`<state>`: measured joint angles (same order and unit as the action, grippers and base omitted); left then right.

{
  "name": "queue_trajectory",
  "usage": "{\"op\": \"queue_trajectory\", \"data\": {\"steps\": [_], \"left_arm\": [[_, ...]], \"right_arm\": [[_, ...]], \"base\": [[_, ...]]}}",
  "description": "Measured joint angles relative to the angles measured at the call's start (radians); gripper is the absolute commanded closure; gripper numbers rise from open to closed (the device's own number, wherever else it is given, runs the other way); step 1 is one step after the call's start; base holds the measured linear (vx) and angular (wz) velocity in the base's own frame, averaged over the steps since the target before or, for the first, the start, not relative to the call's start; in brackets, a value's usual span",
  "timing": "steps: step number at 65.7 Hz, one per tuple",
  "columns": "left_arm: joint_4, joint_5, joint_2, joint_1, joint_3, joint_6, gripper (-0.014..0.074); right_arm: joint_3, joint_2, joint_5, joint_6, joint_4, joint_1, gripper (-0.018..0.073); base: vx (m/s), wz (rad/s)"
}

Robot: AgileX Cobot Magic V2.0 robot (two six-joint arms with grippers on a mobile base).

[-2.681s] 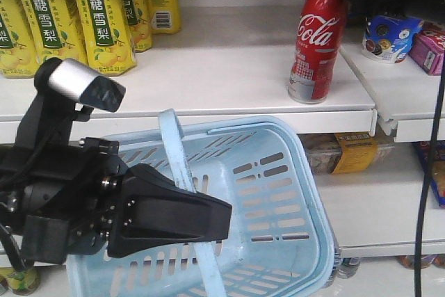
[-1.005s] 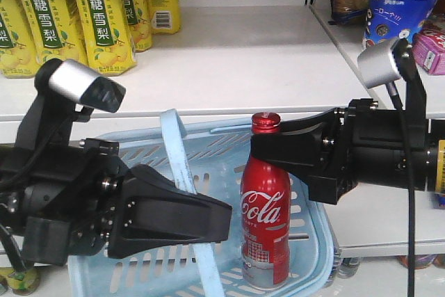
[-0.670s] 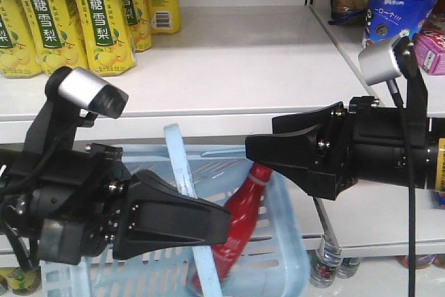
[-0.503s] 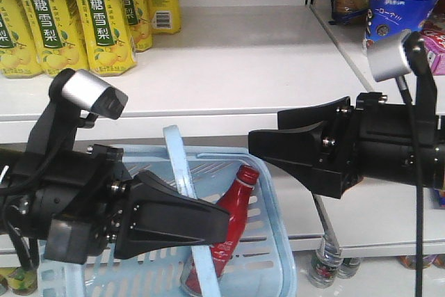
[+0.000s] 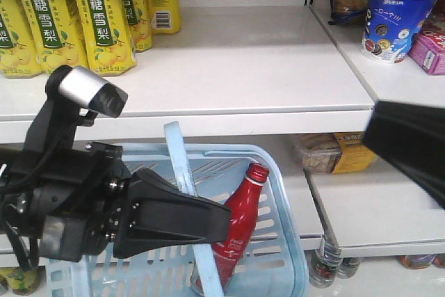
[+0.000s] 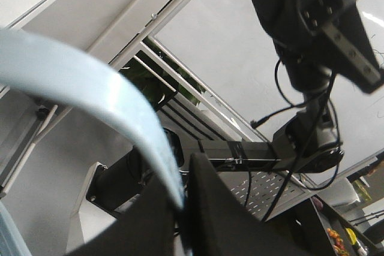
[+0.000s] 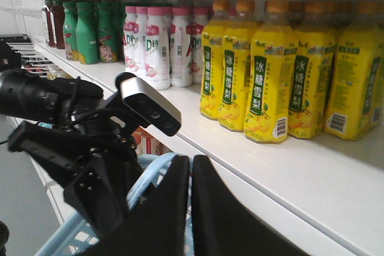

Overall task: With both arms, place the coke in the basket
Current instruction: 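Withdraw the right gripper away from the basket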

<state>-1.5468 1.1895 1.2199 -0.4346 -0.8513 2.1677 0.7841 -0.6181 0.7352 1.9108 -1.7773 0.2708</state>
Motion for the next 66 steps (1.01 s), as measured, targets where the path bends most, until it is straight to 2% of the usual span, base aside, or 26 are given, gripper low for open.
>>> {"op": "queue_trajectory", "data": {"steps": [19,30,66], "left_arm": [[0.000,-0.001,0.000,0.000,0.000,0.000,0.0603],[0.000,0.000,0.000,0.000,0.000,0.000,0.0603],[0.000,0.000,0.000,0.000,0.000,0.000,0.0603]], "right_arm": [[-0.403,0.310,-0.249,0.004,0.000,0.000,0.0564],[-0.548,0.412,-0.329,0.051,0.000,0.000,0.0564],[-0.568,0.446,-0.327,0.068,0.005,0.000,0.0564]], "base": [[0.00,0.00],[0.00,0.00],[0.00,0.00]]}}
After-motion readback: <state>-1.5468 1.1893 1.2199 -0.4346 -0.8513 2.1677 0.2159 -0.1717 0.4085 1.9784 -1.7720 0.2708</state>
